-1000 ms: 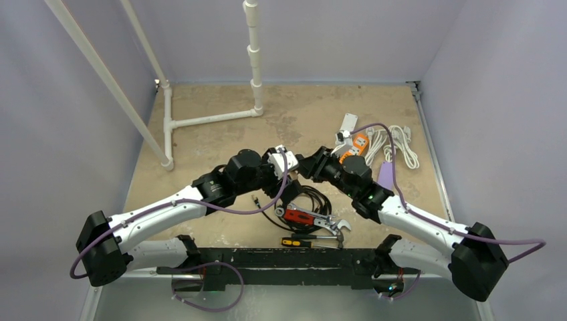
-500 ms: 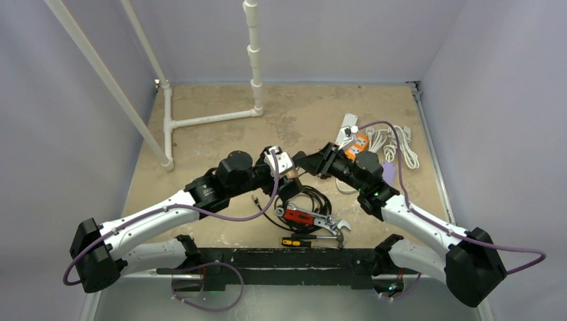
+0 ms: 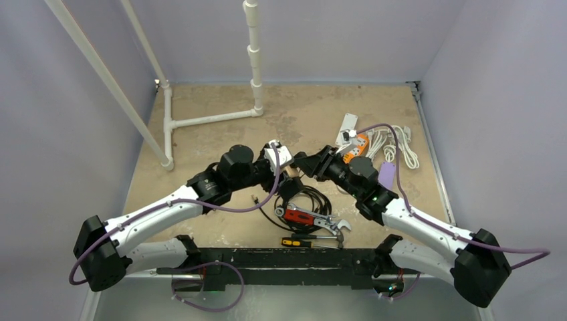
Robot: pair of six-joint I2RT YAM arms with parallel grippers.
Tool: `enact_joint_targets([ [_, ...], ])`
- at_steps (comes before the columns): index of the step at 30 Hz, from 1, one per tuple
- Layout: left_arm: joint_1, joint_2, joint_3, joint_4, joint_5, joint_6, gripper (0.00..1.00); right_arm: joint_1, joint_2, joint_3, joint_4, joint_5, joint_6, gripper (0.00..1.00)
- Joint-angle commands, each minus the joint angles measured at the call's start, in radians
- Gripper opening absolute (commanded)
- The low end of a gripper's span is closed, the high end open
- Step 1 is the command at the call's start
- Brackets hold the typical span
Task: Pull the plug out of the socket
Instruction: Remove the plug from the socket.
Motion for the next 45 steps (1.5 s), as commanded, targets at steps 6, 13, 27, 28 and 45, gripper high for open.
enact_joint_targets([
  [6,0.071,-0.004,0.032,-0.005,0.059,-0.039,0.00,0.064,-0.007,0.105,0.083,0.090,0.005,0.00],
  [13,-0.010,-0.041,0.002,-0.014,0.039,0.048,0.00,-0.113,0.017,0.054,0.174,-0.170,0.025,0.00],
  [27,0.004,0.035,0.052,-0.054,-0.138,-0.007,0.00,-0.127,-0.053,0.066,0.111,-0.072,-0.022,0.00],
  [28,0.020,0.040,0.054,-0.048,-0.122,-0.026,0.00,-0.111,-0.060,0.073,0.094,-0.045,-0.027,0.00],
  [45,0.014,0.001,0.014,-0.025,-0.050,0.032,0.00,-0.085,-0.023,0.137,-0.010,-0.030,-0.070,0.00],
])
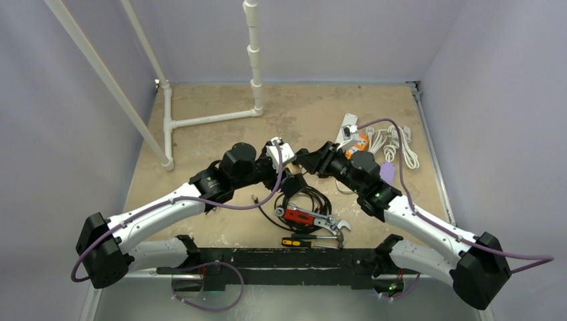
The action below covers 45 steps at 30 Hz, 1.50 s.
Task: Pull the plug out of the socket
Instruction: Remove the plug from the socket, then place the plug at the center of the board.
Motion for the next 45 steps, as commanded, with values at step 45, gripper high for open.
enact_joint_targets([
  [45,-0.028,0.026,0.000,-0.055,-0.076,0.083,0.00,-0.297,0.042,0.069,0.123,-0.325,-0.071,0.00],
])
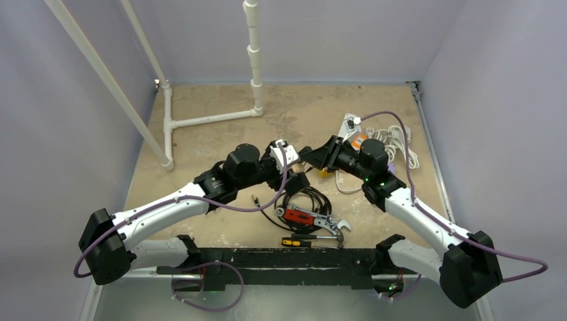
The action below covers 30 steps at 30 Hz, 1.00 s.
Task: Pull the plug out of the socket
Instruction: Place the plug at the center of the board.
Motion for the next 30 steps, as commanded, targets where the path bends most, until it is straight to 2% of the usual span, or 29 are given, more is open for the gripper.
enact_joint_targets([
  [1,-0.003,0.003,0.007,-0.113,-0.072,0.023,0.00,-0.076,-0.024,0.050,0.094,0.082,-0.065,0.00],
  [6,0.009,0.032,0.028,-0.127,-0.134,-0.006,0.00,-0.041,-0.089,0.045,0.050,0.194,-0.054,0.00],
  [13,0.043,0.047,0.038,-0.128,-0.118,-0.029,0.00,0.066,-0.120,0.063,-0.015,0.336,-0.056,0.00],
  [17,0.046,0.032,0.032,-0.122,-0.118,-0.032,0.00,0.067,-0.116,0.085,-0.045,0.342,-0.071,0.00],
  [21,0.097,0.019,0.032,-0.108,-0.093,-0.070,0.00,0.066,-0.149,0.138,-0.123,0.454,-0.115,0.00],
  [26,0.178,0.005,0.040,-0.099,-0.106,-0.141,0.00,0.023,-0.169,0.287,-0.272,0.635,-0.242,0.00],
  [30,0.185,-0.029,0.033,-0.091,-0.163,-0.155,0.00,-0.094,-0.165,0.344,-0.312,0.661,-0.316,0.00],
])
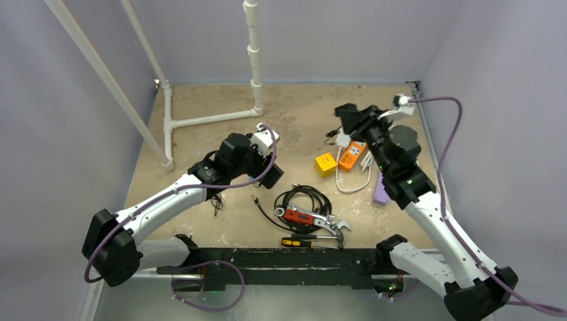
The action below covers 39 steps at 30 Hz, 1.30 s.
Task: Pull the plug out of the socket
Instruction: Place the plug at the center of the board.
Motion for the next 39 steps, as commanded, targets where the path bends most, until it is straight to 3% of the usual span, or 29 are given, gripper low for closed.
enact_joint_targets([
  [1,0.004,-0.087,0.018,0.102,-0.045,-0.050,0.00,-0.142,-0.019,0.084,-0.049,0.110,-0.126,0.00],
  [7,0.004,-0.146,-0.004,0.129,-0.073,-0.056,0.00,-0.270,0.017,-0.001,-0.015,0.046,-0.116,0.00],
  [20,0.003,-0.154,-0.004,0.139,-0.025,-0.096,0.00,-0.325,0.236,-0.220,0.210,-0.111,-0.019,0.00],
  [21,0.002,-0.156,-0.003,0.142,-0.021,-0.099,0.00,-0.328,0.261,-0.225,0.222,-0.124,-0.017,0.04],
  [27,0.009,-0.169,0.010,0.124,-0.071,-0.098,0.00,-0.339,0.371,-0.284,0.323,-0.185,0.045,0.49],
  [30,0.017,-0.185,0.003,0.128,-0.079,-0.099,0.00,-0.344,0.401,-0.310,0.365,-0.199,0.071,0.67],
  [33,0.022,-0.180,0.006,0.129,-0.070,-0.105,0.00,-0.347,0.414,-0.315,0.378,-0.208,0.077,0.78],
  [39,0.065,-0.180,0.012,0.133,-0.027,-0.138,0.00,-0.346,0.313,-0.333,0.373,-0.204,0.039,0.81],
])
